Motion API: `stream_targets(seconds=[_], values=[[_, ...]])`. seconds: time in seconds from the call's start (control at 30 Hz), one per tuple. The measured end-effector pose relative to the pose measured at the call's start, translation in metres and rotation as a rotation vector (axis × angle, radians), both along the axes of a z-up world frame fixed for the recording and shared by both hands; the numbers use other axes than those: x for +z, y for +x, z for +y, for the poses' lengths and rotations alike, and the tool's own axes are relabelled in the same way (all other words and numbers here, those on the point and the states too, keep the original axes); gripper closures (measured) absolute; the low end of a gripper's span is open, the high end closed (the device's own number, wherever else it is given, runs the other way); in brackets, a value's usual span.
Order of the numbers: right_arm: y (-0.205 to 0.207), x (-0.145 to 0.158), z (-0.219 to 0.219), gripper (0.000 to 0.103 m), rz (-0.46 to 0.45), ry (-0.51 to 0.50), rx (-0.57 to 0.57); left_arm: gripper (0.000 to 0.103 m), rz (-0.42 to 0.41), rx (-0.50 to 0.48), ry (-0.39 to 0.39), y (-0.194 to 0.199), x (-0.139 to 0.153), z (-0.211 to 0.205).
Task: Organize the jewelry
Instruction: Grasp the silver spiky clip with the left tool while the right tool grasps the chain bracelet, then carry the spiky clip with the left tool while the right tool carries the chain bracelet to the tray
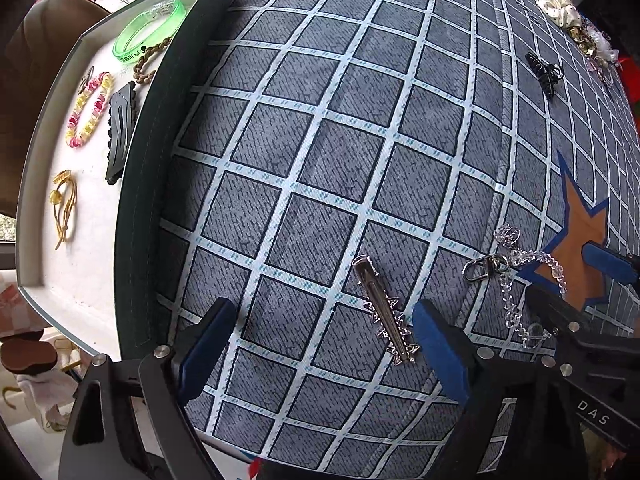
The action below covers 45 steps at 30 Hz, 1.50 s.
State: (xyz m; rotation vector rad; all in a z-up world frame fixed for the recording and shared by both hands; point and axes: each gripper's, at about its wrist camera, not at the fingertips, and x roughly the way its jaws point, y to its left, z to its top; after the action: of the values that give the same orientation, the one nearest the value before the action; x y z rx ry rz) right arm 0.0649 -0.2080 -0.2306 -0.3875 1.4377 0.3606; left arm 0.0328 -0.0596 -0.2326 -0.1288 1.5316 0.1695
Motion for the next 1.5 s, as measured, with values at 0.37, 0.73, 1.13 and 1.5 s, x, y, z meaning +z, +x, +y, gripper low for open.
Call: stream_targets(seconds=[0.37, 0.73, 1.13, 1.5], values=[[-0.01, 0.009, 0.026, 0.094, 0.001, 0.034, 0.025, 0.079, -0.041, -0.095, -0.034, 0.005, 0.011, -0.021], [0.004, 0.053, -0.009, 0.094, 0.053, 0.219, -0.084, 0.079, -0.094, -0.084, -0.085, -0.002, 0.05, -0.001], [-0.001, 0.094, -0.013, 0.094, 0.062, 0.339, -0.096, 0.079, -0.162, -0.071, -0.093, -0.021, 0.092, 0.015], [-0.011, 0.117, -0.004, 0.094, 0.061, 0.395, -0.073, 0.079, -0.22, -0.017, -0.082, -0.041, 0.124, 0.047]])
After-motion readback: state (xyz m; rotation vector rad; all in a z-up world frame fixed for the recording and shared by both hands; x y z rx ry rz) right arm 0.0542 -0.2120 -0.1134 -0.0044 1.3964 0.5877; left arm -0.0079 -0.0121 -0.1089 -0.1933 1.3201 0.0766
